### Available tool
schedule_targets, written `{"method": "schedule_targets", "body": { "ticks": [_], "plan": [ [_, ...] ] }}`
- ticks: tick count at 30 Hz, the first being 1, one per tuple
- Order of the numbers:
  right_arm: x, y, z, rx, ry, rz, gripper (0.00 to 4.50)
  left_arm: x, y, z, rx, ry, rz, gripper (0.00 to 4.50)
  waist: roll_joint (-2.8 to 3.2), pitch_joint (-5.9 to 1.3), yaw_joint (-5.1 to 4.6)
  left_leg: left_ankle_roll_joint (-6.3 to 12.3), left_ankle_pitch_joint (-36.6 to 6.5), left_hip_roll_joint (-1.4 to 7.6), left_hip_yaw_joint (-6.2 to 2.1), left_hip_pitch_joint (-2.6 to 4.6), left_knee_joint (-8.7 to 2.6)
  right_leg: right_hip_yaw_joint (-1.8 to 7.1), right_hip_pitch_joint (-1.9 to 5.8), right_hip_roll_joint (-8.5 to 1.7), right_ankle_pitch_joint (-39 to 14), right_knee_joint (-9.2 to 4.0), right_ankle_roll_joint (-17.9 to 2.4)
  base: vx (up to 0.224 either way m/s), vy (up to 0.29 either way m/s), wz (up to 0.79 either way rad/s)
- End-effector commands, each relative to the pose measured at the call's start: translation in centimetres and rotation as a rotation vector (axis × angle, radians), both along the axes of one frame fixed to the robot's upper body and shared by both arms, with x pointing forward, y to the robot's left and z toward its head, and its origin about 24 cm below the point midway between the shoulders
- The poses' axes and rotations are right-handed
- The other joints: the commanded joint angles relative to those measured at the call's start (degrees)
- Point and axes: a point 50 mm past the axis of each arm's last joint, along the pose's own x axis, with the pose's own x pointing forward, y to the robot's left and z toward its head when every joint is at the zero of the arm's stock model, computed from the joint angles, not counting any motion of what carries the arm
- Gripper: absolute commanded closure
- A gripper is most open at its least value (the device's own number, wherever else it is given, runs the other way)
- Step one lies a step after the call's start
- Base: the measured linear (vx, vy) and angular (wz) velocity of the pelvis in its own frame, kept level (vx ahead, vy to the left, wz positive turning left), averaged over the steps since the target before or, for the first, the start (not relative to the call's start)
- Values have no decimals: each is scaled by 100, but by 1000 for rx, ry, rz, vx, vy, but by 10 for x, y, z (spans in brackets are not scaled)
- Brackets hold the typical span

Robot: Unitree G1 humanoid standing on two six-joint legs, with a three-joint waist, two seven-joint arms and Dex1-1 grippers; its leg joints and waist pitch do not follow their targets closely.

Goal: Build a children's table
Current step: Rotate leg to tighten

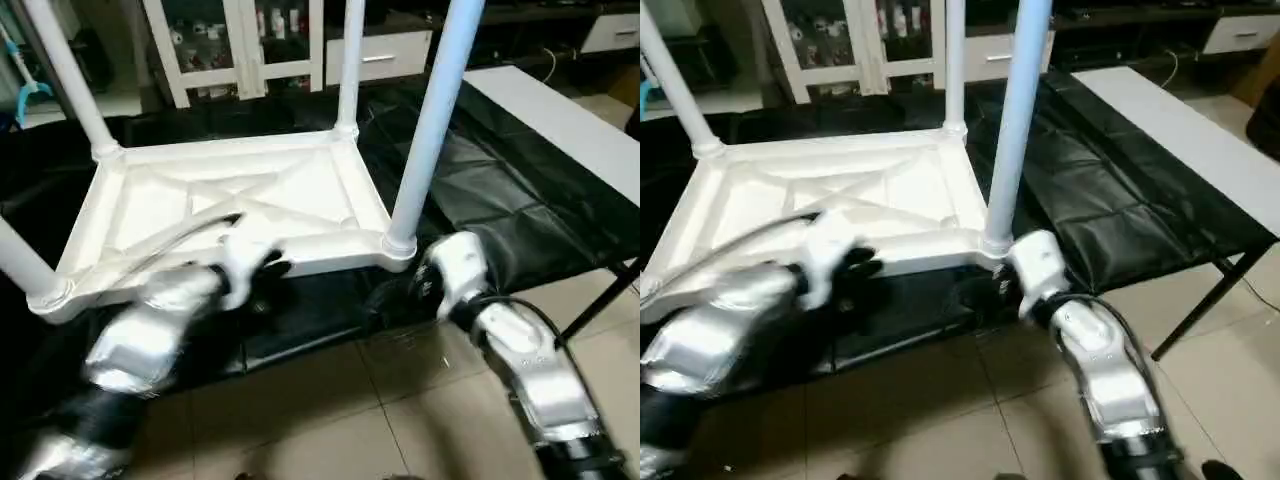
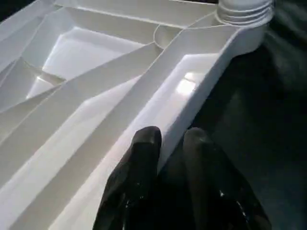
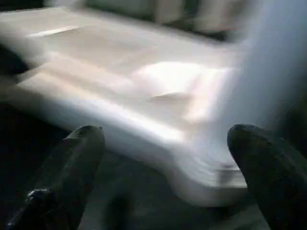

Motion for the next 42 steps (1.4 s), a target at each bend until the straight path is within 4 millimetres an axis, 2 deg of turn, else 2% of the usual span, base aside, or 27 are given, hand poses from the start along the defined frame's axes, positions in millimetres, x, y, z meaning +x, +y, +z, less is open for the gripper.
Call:
{"method": "schedule_targets", "body": {
  "ticks": [1, 2, 4, 7, 8, 9, 10, 11, 16, 20, 21, 24, 26, 28, 29, 30, 31, 32, 33, 34, 35, 36, 37, 38, 39, 40, 42],
  "plan": [
    [-6, 3, -4, -4, 51, 90, 0, -11, 5, -2, -21, 57, -42, 344, -6, -363, 24, 20, -2099, 255, -174, 181, -486, 72, 148, -154, -1106, -379, -1199, 0, 0, 0],
    [-7, 1, -6, -20, 61, 103, 0, -17, 8, -4, -19, 84, -53, 344, -39, -356, 33, 26, -2056, 257, -164, 177, -491, 74, 141, -154, -1149, -380, -1198, 0, 0, 0],
    [-10, -2, -8, -32, 97, 146, 0, -34, 16, -8, -13, 153, -108, 344, -37, -359, 73, 30, -2018, 272, -174, 190, -497, 79, 147, -180, -1226, -365, -1205, 0, 0, 0],
    [-6, -5, -9, -50, 86, 138, 0, -37, 25, -11, 1, 158, -64, 344, -29, -321, 98, -104, -2306, 265, -145, 257, -503, 96, 55, -156, -1660, -423, -1103, 0, 0, 0],
    [5, -13, -8, -71, 60, 78, 0, -32, 37, -12, 16, 130, 48, 344, -55, -317, 105, -133, -2355, 268, -147, 256, -504, 97, 50, -162, -1724, -427, -1086, 0, 0, 0],
    [10, -15, -7, -77, 52, 52, 0, -30, 41, -13, 20, 120, 87, 344, -63, -309, 89, -194, -2425, 253, -166, 233, -514, 86, 67, -166, -1867, -424, -1056, 0, 0, 0],
    [17, -21, -6, -92, 41, 3, 0, -29, 47, -14, 28, 126, 129, 344, -63, -305, 90, -245, -2473, 249, -164, 247, -505, 91, 40, -171, -2008, -432, -1003, 0, 0, 0],
    [28, -30, -4, -108, 32, -61, 0, -31, 54, -15, 56, 142, 160, 344, -64, -308, 73, -287, -2502, 238, -174, 247, -505, 86, 49, -169, -2104, -441, -954, 0, 0, 0],
    [42, -48, -9, -102, 85, -142, 0, -36, 65, -13, 75, 147, 222, 344, -41, -318, 73, -317, -2582, 229, -178, 255, -500, 80, 44, -153, -1968, -446, -972, 0, 0, 0],
    [45, -56, -10, -112, 87, -153, 0, -34, 68, -7, 32, 94, 282, 344, -68, -347, 91, -227, -2399, 224, -165, 221, -479, 75, 84, -161, -1662, -418, -1069, 0, 0, 0],
    [44, -54, -7, -91, 71, -137, 0, -31, 67, -1, -4, 34, 303, 344, -50, -349, 101, -213, -2368, 226, -164, 221, -480, 74, 94, -164, -1632, -414, -1079, 0, 0, 0],
    [42, -51, -2, -58, 53, -109, 0, -27, 64, 5, -54, -35, 325, 344, -61, -358, 115, -105, -2238, 235, -165, 196, -475, 71, 116, -164, -1510, -411, -1082, 0, 0, 0],
    [39, -48, 0, -38, 44, -88, 0, -26, 60, 7, -99, -64, 335, 344, -68, -369, 136, -55, -2154, 247, -161, 209, -465, 73, 109, -161, -1382, -405, -1090, 0, 0, 0],
    [19, -40, 9, 43, 19, -47, 0, -32, 41, 10, -292, -124, 388, 344, -39, -333, 163, -41, -2094, 275, -155, 195, -501, 95, 142, -151, -1209, -424, -1090, 0, 0, 0],
    [19, -40, 9, 43, 19, -47, 0, -32, 41, 10, -292, -124, 388, 344, -49, -356, 212, -32, -2073, 301, -167, 213, -497, 91, 153, -174, -1136, -425, -1075, 0, 0, 0],
    [6, -36, 14, 76, 17, -45, 0, -39, 35, 6, -352, -142, 426, 344, -9, -368, 214, -12, -2086, 270, -173, 194, -496, 75, 138, -149, -1164, -399, -1074, 0, 0, 0],
    [-7, -30, 21, 114, -2, -65, 0, -48, 30, -1, -359, -125, 448, 344, -30, -373, 233, -4, -2004, 281, -171, 179, -505, 79, 177, -147, -1062, -411, -1014, 0, 0, 0],
    [-17, -25, 26, 133, -33, -90, 0, -54, 27, -5, -354, -145, 455, 344, -33, -349, 254, 100, -1760, 292, -185, 135, -529, 81, 179, -146, -818, -416, -887, 0, 0, 0],
    [-22, -20, 30, 126, -79, -113, 0, -56, 26, -6, -335, -178, 471, 344, -43, -356, 254, 101, -1859, 286, -169, 140, -531, 74, 166, -148, -991, -438, -835, 0, 0, 0],
    [-24, -17, 32, 119, -112, -128, 0, -56, 25, -6, -323, -204, 479, 344, -60, -354, 235, 33, -2084, 283, -172, 156, -535, 74, 132, -146, -1426, -475, -697, 0, 0, 0],
    [-24, -17, 32, 119, -112, -128, 0, -56, 25, -6, -323, -204, 479, 344, -47, -335, 238, -22, -2256, 287, -186, 165, -555, 72, 109, -146, -1732, -504, -629, 0, 0, 0],
    [-26, -13, 32, 118, -136, -132, 0, -54, 25, -4, -318, -243, 517, 344, -71, -316, 225, -166, -2589, 277, -191, 215, -558, 74, 57, -138, -2214, -551, -523, 0, 0, 0],
    [-26, -9, 28, 123, -135, -157, 0, -49, 23, -1, -309, -291, 545, 344, -61, -294, 221, -226, -2744, 281, -201, 223, -567, 78, 32, -138, -2402, -576, -468, 0, 0, 0],
    [-26, -9, 28, 123, -135, -157, 0, -49, 23, -1, -309, -291, 545, 344, -68, -268, 207, -367, -3070, 258, -223, 270, -557, 74, -24, -151, -2931, -639, -285, 0, 0, 0],
    [-26, -4, 22, 128, -127, -184, 0, -43, 20, 5, -315, -341, 575, 344, -82, -254, 193, -402, -3184, 252, -232, 282, -554, 67, -47, -146, -3081, -667, -230, -64, 6, 1],
    [-26, -4, 22, 128, -127, -184, 0, -43, 20, 5, -315, -341, 575, 344, -69, -244, 169, -478, -3403, 245, -258, 315, -555, 41, -72, -126, -3245, -699, -137, -64, 18, -1],
    [-25, -1, 19, 124, -126, -195, 0, -40, 16, 10, -342, -372, 590, 344, -65, -244, 141, -535, -3518, 247, -301, 278, -600, 12, -20, -121, -3156, -688, -82, -32, 9, -1]
  ]
}}
